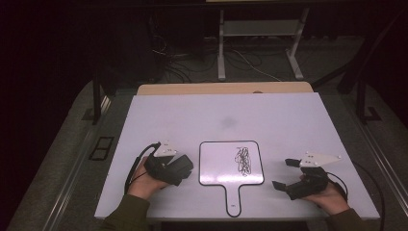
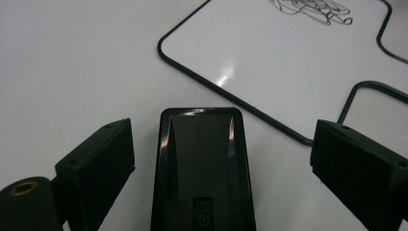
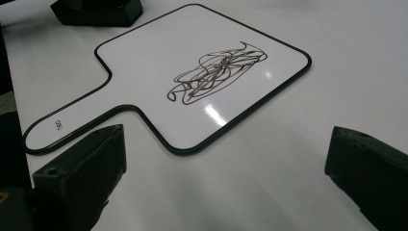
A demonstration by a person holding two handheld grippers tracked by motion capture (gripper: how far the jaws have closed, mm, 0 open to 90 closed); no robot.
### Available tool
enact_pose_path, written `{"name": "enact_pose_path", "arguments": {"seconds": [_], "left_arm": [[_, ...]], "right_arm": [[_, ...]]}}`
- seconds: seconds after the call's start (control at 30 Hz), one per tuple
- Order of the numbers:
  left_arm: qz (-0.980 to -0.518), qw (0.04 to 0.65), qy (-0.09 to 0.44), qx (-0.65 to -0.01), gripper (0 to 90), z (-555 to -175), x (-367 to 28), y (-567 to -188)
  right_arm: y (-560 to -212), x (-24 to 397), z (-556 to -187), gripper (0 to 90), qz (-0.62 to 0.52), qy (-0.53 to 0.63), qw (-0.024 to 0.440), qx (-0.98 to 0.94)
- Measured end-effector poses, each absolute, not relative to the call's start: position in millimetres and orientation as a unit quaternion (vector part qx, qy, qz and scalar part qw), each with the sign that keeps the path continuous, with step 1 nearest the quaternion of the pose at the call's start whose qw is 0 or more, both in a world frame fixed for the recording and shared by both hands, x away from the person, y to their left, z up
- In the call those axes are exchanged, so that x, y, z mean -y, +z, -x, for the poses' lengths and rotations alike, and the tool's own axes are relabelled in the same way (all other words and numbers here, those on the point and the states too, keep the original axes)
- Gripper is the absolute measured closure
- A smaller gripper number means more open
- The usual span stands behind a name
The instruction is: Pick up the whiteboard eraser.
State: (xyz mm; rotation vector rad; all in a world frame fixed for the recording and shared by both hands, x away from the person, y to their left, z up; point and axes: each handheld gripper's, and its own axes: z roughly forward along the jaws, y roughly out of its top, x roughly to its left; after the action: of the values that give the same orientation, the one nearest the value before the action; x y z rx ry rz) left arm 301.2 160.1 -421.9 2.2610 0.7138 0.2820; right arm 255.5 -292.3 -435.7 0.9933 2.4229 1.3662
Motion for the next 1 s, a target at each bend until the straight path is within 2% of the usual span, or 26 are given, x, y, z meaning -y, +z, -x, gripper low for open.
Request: {"name": "enact_pose_path", "arguments": {"seconds": [1.0], "left_arm": [[-0.903, 0.298, 0.101, -0.293, 25.5, -299.6, -171.3, -433.6]], "right_arm": [[-437.1, 291.4, -255.7, 0.0, -0.333, 0.454, 0.096, -0.821]]}}
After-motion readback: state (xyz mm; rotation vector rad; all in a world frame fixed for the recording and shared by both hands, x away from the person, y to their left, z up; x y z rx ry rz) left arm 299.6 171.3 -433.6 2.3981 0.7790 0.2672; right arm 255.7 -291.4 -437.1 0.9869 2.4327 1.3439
